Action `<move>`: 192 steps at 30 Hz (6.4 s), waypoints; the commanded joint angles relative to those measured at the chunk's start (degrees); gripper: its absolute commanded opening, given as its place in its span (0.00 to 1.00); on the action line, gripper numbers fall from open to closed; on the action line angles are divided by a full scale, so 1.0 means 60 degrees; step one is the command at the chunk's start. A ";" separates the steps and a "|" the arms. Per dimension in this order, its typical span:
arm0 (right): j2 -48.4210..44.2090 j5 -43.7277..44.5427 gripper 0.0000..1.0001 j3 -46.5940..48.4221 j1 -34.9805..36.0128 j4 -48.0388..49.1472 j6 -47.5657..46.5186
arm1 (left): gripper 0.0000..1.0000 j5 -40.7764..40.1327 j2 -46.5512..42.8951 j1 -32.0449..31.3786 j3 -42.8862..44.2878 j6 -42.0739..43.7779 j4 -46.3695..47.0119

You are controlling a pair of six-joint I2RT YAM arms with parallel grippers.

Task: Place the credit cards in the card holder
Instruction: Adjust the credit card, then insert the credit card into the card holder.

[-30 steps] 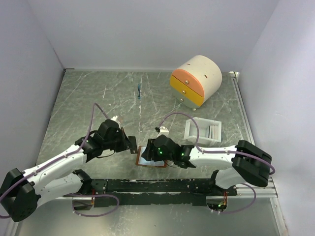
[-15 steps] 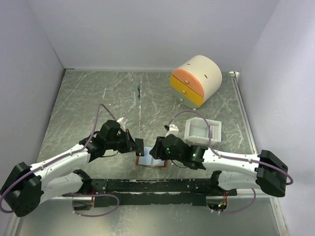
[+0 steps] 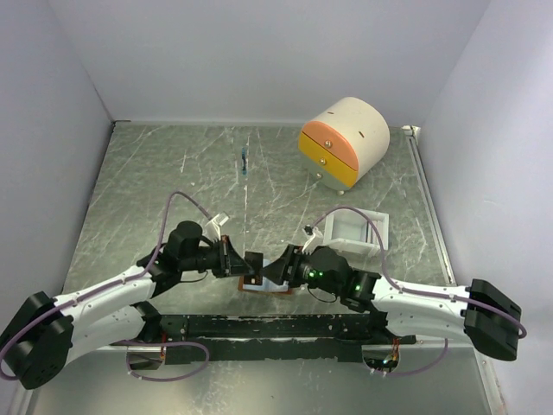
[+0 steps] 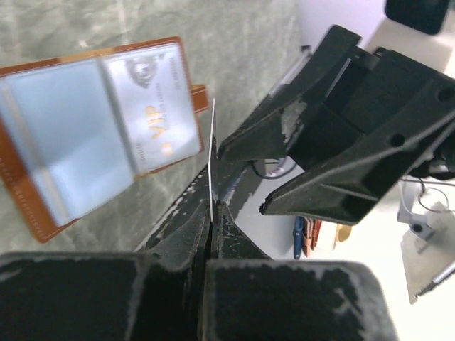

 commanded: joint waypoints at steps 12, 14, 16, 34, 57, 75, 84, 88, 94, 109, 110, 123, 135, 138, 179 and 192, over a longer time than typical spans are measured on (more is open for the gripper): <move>-0.0308 0.0010 0.33 0.0066 -0.0138 0.0854 0.0198 | 0.07 0.1343 -0.0235 0.0065 -0.0535 -0.0931 0.2845; -0.0315 0.0009 0.23 0.0047 -0.0143 0.0913 0.0184 | 0.07 0.1237 -0.0294 0.0058 -0.0446 -0.0782 0.2488; -0.0280 -0.0029 0.10 0.0005 -0.0156 0.1030 0.0135 | 0.07 0.1160 -0.0307 0.0060 -0.0351 -0.0671 0.2196; 0.0104 0.1141 0.00 -0.0540 -0.0305 0.0571 0.0215 | 0.44 -0.3126 -0.0631 0.0062 0.1435 0.0754 -0.3873; 0.0513 0.1431 0.00 -0.1297 -0.0970 0.0663 0.1033 | 0.30 -0.2137 0.1831 0.0048 0.0003 0.0478 -0.1138; -0.0376 0.1650 0.00 -0.1284 -0.1048 0.0080 0.1150 | 0.25 -0.1836 0.1996 -0.0125 -0.0278 0.0083 -0.0420; 0.0245 0.1533 0.00 -0.1386 -0.1066 0.0823 0.1204 | 0.24 -0.1818 0.2026 -0.0198 -0.0239 0.0065 -0.0463; 0.0434 0.1426 0.00 -0.1374 -0.1099 0.0979 0.1219 | 0.24 -0.1831 0.1993 -0.0223 -0.0281 0.0053 -0.0465; 0.0431 0.1398 0.00 -0.1362 -0.1119 0.1014 0.1253 | 0.24 -0.1814 0.2034 -0.0265 -0.0278 0.0029 -0.0394; 0.0558 0.1423 0.00 -0.1422 -0.1124 0.1177 0.1337 | 0.23 -0.1797 0.2169 -0.0400 -0.0300 -0.0035 -0.0205; 0.0604 0.1401 0.00 -0.1450 -0.1125 0.1275 0.1357 | 0.23 -0.1797 0.2189 -0.0422 -0.0300 -0.0048 -0.0200; 0.1369 0.1142 0.00 -0.1708 -0.1124 0.1895 0.1701 | 0.23 -0.1819 0.2269 -0.0527 -0.0320 -0.0139 -0.0053; 0.1452 0.0835 0.00 -0.1766 -0.1103 0.1742 0.1906 | 0.23 -0.1890 0.2301 -0.0559 -0.0316 -0.0130 -0.0062; 0.1362 0.0863 0.00 -0.1810 -0.1103 0.1707 0.1956 | 0.16 -0.1955 0.2251 -0.0572 -0.0314 -0.0104 -0.0129; 0.2172 0.0212 0.00 -0.0829 -0.1105 0.0384 0.1469 | 0.14 -0.2404 0.2225 -0.0587 -0.0037 0.0259 -0.0861; 0.2938 -0.0260 0.00 -0.0738 -0.1110 0.1181 0.1200 | 0.15 -0.2416 0.2256 -0.0587 -0.0051 0.0212 -0.0766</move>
